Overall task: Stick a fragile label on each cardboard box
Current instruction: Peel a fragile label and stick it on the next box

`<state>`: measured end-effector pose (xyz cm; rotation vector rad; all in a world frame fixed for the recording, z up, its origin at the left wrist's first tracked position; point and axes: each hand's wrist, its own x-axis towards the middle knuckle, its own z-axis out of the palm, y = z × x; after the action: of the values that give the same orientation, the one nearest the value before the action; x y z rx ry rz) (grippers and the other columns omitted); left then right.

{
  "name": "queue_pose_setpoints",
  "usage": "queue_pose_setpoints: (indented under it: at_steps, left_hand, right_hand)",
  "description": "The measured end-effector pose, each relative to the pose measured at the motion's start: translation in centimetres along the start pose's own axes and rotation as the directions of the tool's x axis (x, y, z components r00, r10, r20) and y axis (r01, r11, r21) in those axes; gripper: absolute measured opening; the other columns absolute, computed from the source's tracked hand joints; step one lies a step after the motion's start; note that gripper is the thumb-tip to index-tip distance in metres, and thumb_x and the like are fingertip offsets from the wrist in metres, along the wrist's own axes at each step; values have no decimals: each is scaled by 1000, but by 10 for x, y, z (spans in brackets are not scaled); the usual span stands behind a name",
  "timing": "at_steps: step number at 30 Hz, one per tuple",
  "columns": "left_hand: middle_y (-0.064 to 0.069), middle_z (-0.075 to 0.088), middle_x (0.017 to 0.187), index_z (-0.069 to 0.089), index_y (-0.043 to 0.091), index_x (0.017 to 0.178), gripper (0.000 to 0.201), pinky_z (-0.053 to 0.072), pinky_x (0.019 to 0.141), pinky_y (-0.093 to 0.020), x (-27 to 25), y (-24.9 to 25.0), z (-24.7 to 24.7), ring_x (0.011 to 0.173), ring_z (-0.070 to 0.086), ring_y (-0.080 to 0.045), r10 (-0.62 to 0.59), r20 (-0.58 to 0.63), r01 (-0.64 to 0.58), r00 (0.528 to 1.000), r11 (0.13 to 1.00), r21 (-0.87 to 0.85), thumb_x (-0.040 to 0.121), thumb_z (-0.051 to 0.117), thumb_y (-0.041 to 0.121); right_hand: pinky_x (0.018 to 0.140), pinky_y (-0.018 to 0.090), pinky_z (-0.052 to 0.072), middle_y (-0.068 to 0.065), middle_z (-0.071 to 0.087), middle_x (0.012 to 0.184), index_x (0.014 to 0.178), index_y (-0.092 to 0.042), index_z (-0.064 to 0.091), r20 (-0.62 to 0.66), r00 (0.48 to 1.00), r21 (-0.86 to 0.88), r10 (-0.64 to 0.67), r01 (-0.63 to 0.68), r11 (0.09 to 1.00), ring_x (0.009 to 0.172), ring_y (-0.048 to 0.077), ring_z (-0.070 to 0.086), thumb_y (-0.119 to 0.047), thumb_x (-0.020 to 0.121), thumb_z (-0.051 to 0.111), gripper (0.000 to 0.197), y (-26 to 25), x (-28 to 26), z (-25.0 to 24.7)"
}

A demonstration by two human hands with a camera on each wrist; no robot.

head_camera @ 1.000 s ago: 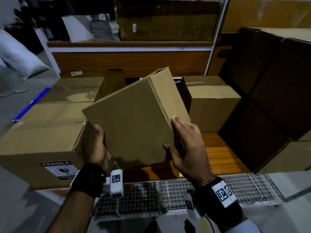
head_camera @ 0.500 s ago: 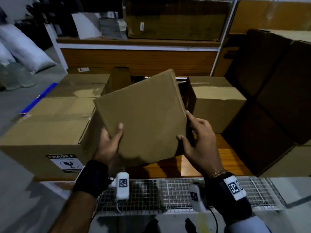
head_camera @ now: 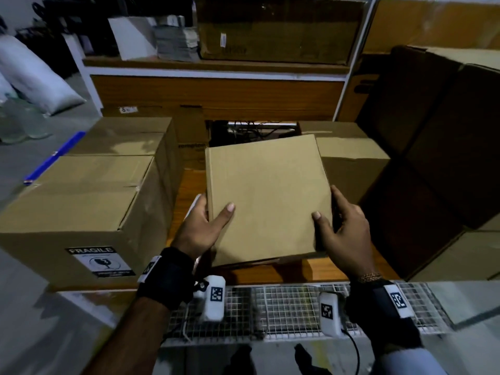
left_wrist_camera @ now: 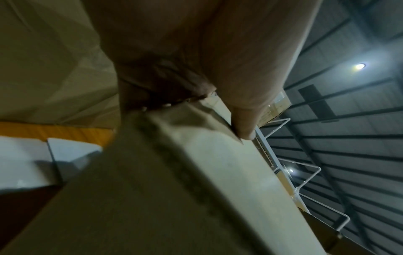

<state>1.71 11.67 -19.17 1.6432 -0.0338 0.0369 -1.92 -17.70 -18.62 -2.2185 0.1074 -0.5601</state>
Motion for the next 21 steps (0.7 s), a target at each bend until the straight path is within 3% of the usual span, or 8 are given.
queue_pose_setpoints:
  at_steps: [4, 7, 9, 11, 13, 16, 18, 21]
  left_hand:
    - [8, 69, 126, 54, 24, 140, 37, 58, 87, -22, 10, -21, 7, 109, 69, -6, -103, 125, 109, 987, 993, -43, 106, 50, 35]
    - [0, 68, 131, 55, 22, 143, 56, 56, 70, -25, 22, -52, -6, 113, 68, -18, -177, 144, 184, 974, 982, -35, 103, 42, 58]
    - [-3, 66, 134, 59, 22, 137, 55, 54, 70, -32, 28, -75, -19, 120, 65, -24, -206, 52, 206, 977, 979, 5, 104, 37, 60]
    - [-6, 68, 127, 64, 21, 123, 34, 52, 79, -37, 30, -99, -34, 120, 63, -29, -200, -140, 211, 970, 975, 70, 112, 37, 38]
    - [-7, 67, 124, 67, 21, 115, 26, 53, 90, -42, 29, -119, -45, 118, 60, -36, -184, -325, 254, 928, 949, 187, 109, 42, 16]
    - [-14, 64, 129, 65, 16, 124, 33, 50, 94, -41, 27, -152, -56, 116, 58, -38, -158, -392, 339, 906, 825, 452, 101, 48, 1]
    - [-16, 60, 134, 60, 17, 128, 32, 50, 98, -44, 29, -175, -57, 119, 57, -39, -181, -374, 367, 910, 772, 518, 98, 59, 6]
    - [-11, 52, 143, 52, 28, 132, 52, 48, 103, -55, 38, -212, -60, 127, 54, -39, -218, -369, 413, 903, 677, 610, 86, 75, 33]
  right_hand:
    - [105, 42, 48, 14, 59, 137, 160, -24, 38, 20, 995, -86, 97, -95, 992, 125, 27, 55, -41, 101, 62, 66, 19, 5, 0]
    - [104, 38, 49, 7, 60, 145, 153, -21, 49, -12, 988, -17, 154, -154, 988, 129, 22, 57, -37, 104, 58, 52, 22, 10, 2]
    - [98, 28, 46, 4, 63, 142, 148, -18, 56, -32, 988, -4, 154, -154, 988, 124, 15, 58, -31, 105, 57, 44, 20, 15, 4]
    - [96, 26, 46, 4, 66, 138, 144, -17, 60, -52, 988, -17, 145, -146, 989, 122, 15, 60, -28, 106, 57, 40, 18, 18, 7]
    - [97, 29, 50, 4, 68, 134, 140, -18, 64, -96, 984, -15, 150, -152, 988, 119, 16, 62, -27, 106, 57, 36, 17, 20, 11]
    - [93, 27, 50, 3, 70, 130, 135, -18, 68, -156, 975, -24, 160, -166, 986, 113, 12, 62, -29, 105, 57, 33, 19, 26, 17]
    - [91, 24, 46, 3, 73, 124, 130, -17, 72, -191, 972, -64, 139, -153, 986, 108, 11, 64, -33, 104, 59, 32, 20, 31, 19]
    - [90, 26, 51, 3, 77, 116, 122, -18, 76, -242, 964, -114, 114, -145, 983, 105, 16, 69, -43, 102, 60, 36, 25, 41, 23]
